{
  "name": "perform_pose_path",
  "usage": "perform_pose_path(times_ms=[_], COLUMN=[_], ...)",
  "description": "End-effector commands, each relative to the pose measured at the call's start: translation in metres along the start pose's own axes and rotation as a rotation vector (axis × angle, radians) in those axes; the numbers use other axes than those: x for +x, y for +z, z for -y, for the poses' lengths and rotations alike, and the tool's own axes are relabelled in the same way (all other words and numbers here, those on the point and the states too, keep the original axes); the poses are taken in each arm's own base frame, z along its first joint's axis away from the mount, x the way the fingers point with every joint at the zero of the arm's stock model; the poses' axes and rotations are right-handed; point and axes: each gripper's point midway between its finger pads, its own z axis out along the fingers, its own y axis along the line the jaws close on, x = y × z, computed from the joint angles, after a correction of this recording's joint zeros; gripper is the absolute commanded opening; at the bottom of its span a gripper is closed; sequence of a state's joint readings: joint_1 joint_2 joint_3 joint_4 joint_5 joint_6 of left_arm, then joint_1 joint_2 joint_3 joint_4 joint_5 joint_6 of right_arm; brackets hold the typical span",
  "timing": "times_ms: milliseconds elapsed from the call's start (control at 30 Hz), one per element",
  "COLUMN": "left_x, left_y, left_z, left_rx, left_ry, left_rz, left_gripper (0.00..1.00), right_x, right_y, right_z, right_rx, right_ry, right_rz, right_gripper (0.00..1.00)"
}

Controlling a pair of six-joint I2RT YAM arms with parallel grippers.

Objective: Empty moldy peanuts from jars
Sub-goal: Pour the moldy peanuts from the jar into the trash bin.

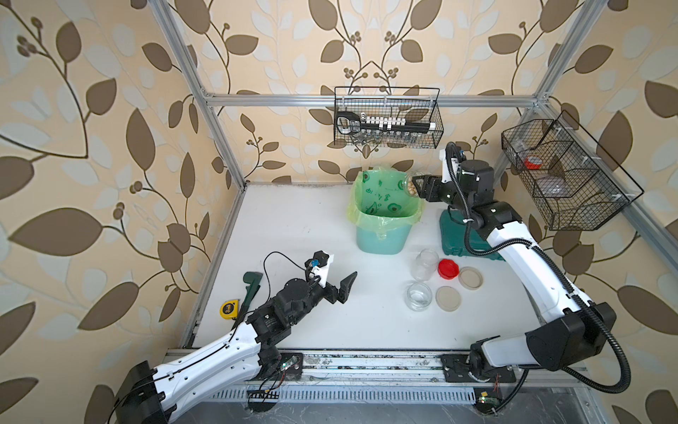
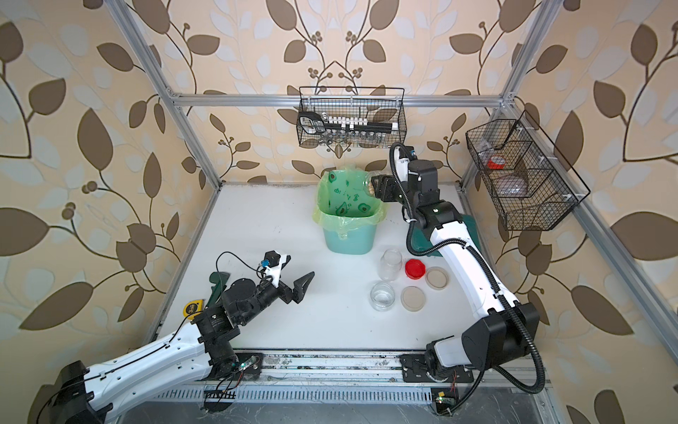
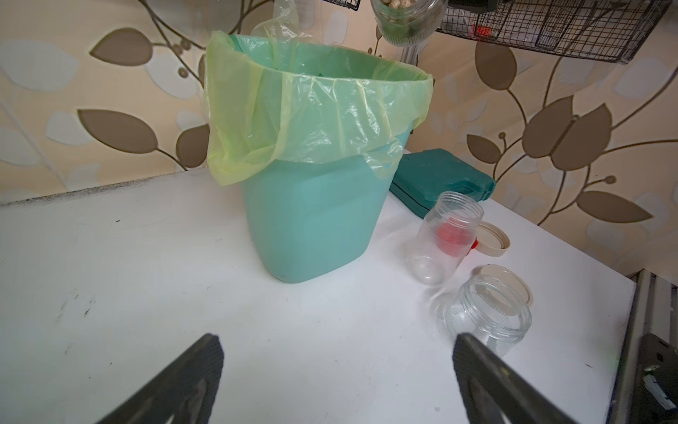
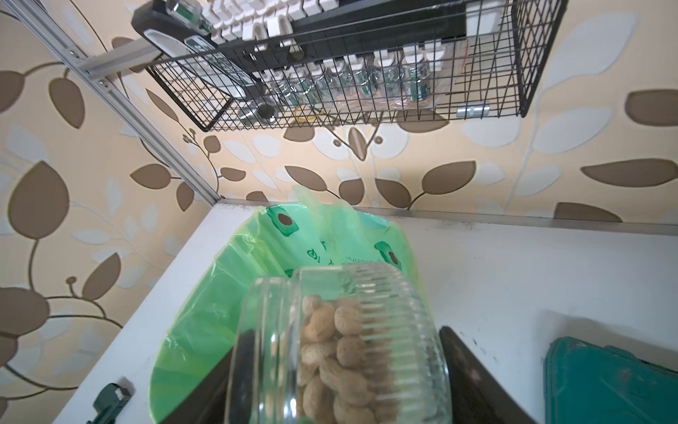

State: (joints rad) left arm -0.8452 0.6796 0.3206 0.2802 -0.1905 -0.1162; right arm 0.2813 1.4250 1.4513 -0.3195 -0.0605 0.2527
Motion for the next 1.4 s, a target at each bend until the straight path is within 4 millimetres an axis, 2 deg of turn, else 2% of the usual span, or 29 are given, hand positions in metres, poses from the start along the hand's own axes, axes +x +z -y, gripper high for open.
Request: perform_pose_path(times_ms=[0,367,600,800,1000,1133,1367], left_x=[-0.012,-0.008,-0.009,-0.009,-0.009,-0.008,-0.008], left_y=[-0.001,0.002,0.002,0.002,0.002,0.003,0.002], left_z=[-0.004,0.0,-0.001,-0.001,0.0,0.0,0.0], left_rx=[-0.026,-0.008,-0.013,-0.012,-0.01,-0.011,-0.01], left_ry=[-0.025,-0.012,-0.013,-0.012,-0.013,-0.011,-0.011], left_rz=[0.052,0.03,0.033,0.029,0.031,0.025,0.028], left_gripper=[0.99,0.99,0.99,0.99,0.99,0.99,0.99], right_x=[-0.027,-0.02,-0.025,-0.016,-0.017,-0.012,-0.015], right_y=[-0.005,0.009,-0.001,0.014,0.01,0.018,0.014], right_z=[-0.008,-0.035,-0.058,-0.046,-0.061,-0.056,-0.058], right_rx=[0.071,0.263,0.301,0.415,0.439,0.483,0.475], right_ry=[-0.129,-0.395,-0.46,-0.544,-0.616,-0.636,-0.626], right_rz=[0.08,0.059,0.078,0.032,0.056,0.037,0.053], right_gripper=[0.0,0.0,0.0,0.0,0.0,0.0,0.0])
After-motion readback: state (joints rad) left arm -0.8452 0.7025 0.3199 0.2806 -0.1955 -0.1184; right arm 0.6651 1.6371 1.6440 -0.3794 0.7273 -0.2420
